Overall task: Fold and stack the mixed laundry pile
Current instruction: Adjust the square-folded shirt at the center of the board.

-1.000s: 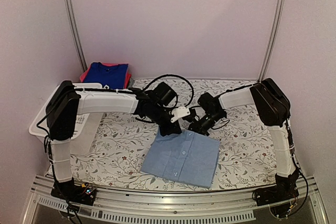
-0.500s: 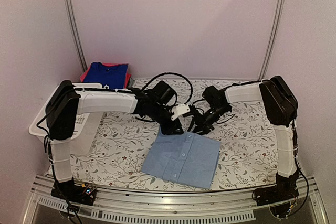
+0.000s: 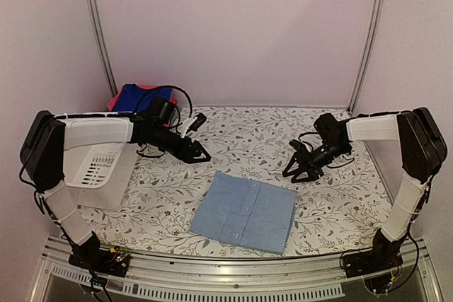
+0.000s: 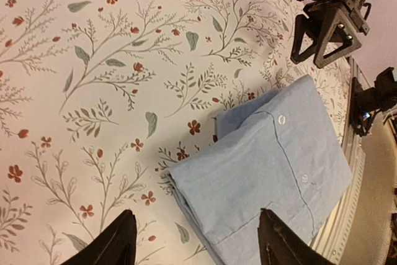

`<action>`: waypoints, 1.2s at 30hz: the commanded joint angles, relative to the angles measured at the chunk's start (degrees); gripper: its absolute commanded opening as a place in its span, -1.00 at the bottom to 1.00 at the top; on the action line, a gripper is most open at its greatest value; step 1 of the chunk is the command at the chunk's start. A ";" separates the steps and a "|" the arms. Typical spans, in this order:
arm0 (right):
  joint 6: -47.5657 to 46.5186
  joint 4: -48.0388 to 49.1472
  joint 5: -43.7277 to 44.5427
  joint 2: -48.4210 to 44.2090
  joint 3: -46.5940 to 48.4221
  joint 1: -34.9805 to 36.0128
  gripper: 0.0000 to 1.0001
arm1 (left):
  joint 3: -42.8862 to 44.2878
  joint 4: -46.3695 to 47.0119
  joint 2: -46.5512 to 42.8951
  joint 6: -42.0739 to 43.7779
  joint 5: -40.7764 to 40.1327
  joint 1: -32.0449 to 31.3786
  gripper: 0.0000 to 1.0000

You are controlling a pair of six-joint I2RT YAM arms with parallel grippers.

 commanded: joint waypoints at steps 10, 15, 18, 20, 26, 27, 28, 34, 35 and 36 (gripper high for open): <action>2.70 10.21 -0.94 0.78 -10.79 0.65 0.34 | -7.11 6.90 6.48 -10.24 11.21 -0.04 0.34; 2.11 9.41 -4.95 0.83 -9.52 1.87 -0.18 | -6.28 7.09 8.82 -10.07 12.52 0.05 0.32; 1.08 6.24 -5.01 0.05 -9.20 2.33 -0.61 | -6.16 7.85 9.44 -10.23 13.02 0.10 0.30; 1.16 4.44 -4.04 -1.80 -9.12 2.35 -0.83 | -5.95 8.11 9.69 -10.29 13.06 0.04 0.29; 4.60 -3.14 -0.54 -8.65 -7.51 2.35 -1.00 | -5.63 9.16 10.04 -11.11 15.56 0.19 0.09; 5.15 -4.18 0.12 -10.32 -7.90 2.38 -1.00 | -5.63 9.18 10.06 -11.29 15.73 0.12 0.08; 5.99 -4.70 0.55 -11.21 -8.60 2.38 -1.00 | -5.63 9.19 10.15 -11.26 15.84 0.19 0.08; 5.58 0.53 6.04 -7.64 -16.08 2.36 -1.00 | -4.92 9.25 11.07 -11.36 16.03 0.14 0.11; 5.44 1.15 8.39 -6.01 -16.40 2.35 -1.00 | -4.48 9.13 11.52 -11.31 16.09 0.10 0.11; 5.43 1.68 10.67 -4.92 -16.36 2.35 -1.00 | -4.00 8.82 11.98 -11.34 16.13 0.10 0.11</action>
